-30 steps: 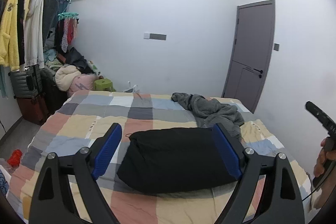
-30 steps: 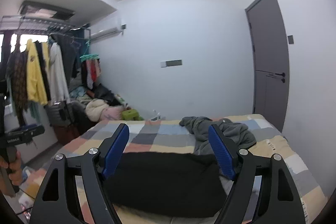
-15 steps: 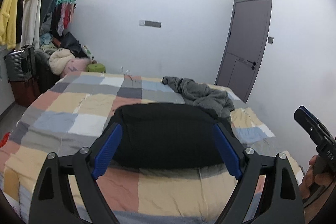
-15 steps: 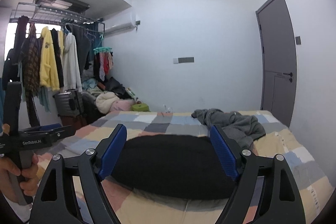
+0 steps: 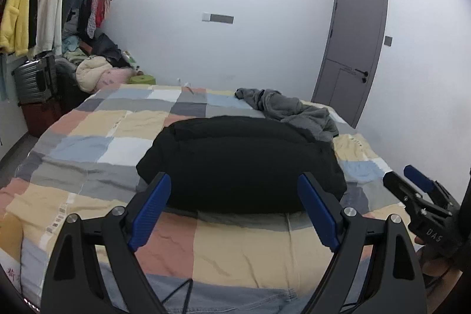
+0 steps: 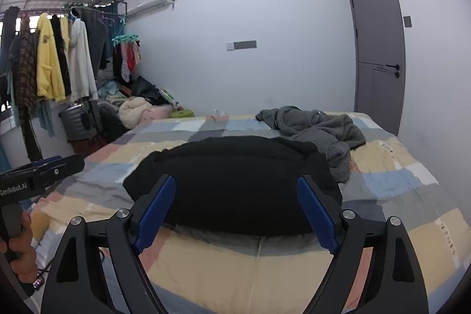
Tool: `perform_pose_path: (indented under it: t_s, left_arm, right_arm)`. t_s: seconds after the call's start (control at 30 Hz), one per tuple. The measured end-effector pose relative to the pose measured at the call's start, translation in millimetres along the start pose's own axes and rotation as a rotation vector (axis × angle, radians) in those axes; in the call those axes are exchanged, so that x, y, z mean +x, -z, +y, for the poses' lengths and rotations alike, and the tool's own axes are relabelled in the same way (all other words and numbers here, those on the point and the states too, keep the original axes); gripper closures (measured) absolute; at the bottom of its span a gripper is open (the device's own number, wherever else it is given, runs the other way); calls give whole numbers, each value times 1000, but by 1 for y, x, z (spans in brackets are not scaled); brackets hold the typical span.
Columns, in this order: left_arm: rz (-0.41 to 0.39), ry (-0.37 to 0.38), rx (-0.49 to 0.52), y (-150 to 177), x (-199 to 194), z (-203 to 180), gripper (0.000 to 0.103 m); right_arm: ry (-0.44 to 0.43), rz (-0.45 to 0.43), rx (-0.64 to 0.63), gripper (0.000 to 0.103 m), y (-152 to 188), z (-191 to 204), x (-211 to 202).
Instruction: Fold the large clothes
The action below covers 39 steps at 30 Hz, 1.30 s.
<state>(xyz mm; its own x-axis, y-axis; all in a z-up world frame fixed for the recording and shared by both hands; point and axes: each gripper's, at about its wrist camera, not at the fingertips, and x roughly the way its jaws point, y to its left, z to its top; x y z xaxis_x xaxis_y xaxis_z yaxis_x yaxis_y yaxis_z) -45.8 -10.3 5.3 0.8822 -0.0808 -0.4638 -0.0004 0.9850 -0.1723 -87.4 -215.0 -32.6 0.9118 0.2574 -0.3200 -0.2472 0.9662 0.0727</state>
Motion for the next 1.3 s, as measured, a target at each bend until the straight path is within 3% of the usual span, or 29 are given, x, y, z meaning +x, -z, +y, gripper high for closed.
perform_pose_path:
  t_s: [0.3, 0.4, 0.53, 1.3]
  left_arm:
    - [88, 18, -41, 22, 19, 3, 15]
    - [87, 9, -41, 23, 20, 4, 8]
    - [77, 1, -28, 23, 19, 4, 1]
    - [96, -13, 6, 23, 25, 1, 0]
  right_arm:
    - [35, 57, 4, 8, 17, -4, 5]
    - [44, 65, 21, 1, 21, -8, 6]
    - [54, 78, 33, 0, 24, -12, 6]
    - [92, 97, 33, 0, 23, -15, 7]
